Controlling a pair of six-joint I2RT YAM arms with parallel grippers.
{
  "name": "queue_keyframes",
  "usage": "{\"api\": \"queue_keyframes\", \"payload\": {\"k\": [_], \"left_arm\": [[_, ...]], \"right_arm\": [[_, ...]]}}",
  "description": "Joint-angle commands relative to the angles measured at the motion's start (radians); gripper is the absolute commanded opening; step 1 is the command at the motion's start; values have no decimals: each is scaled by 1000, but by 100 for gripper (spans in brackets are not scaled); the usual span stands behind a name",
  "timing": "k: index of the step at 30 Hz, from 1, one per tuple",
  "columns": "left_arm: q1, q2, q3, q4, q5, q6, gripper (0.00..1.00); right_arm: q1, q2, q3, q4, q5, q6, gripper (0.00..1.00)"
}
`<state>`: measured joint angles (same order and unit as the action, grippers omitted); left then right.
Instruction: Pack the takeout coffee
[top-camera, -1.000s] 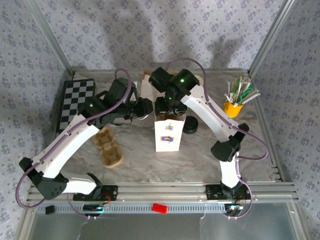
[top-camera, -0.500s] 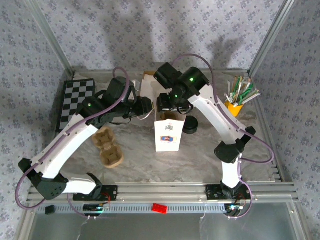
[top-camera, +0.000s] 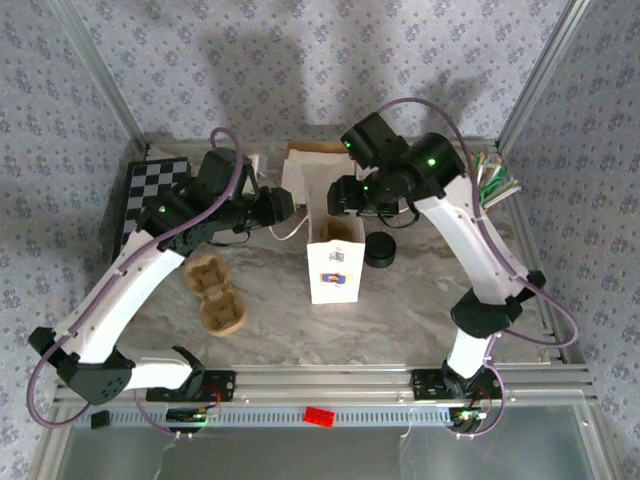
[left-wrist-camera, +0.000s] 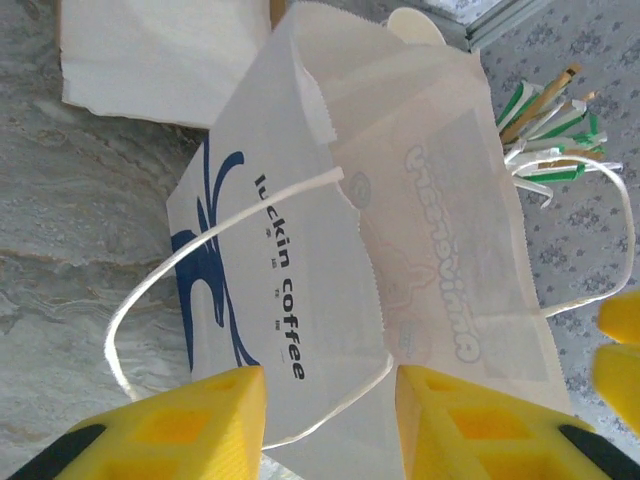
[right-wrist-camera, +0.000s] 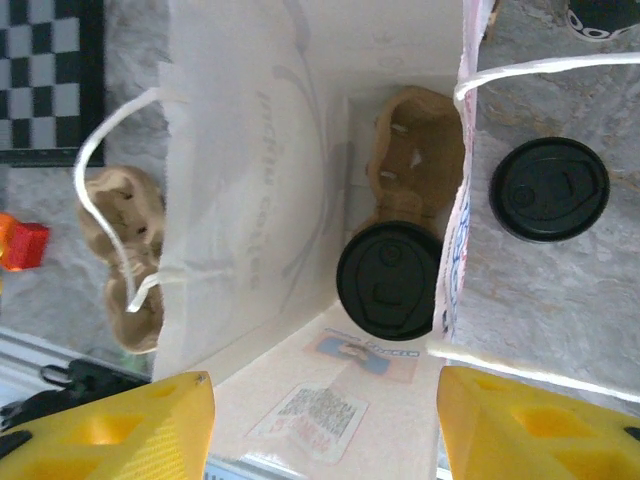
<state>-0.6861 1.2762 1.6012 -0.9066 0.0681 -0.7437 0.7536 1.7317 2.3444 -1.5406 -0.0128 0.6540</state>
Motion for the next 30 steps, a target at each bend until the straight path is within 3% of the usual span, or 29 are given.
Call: {"api": "queue_keyframes", "payload": {"k": [1,5,8,16,23,30], "left_arm": [[23,-35,54,-15,37,52,40],[36,-40,62,20,74,83,41],[64,-29,73,27,74,115,42],[123,2,56,98,71,198,43],[152,32,56,129,75,253,44],[180,32,34,133,56,275,44]], "right_arm": [[-36,-94,-63,81,-83,-16,61],[-133,-190,-153,177,-156,-63,60],[-247,-254,-190,190,-144,-95,60],[-562,-393,-422,196,35,-227,63],[-783,-376,-605,316,58,-308,60],[-958,-312,-712,455,-50,-345,51]]}}
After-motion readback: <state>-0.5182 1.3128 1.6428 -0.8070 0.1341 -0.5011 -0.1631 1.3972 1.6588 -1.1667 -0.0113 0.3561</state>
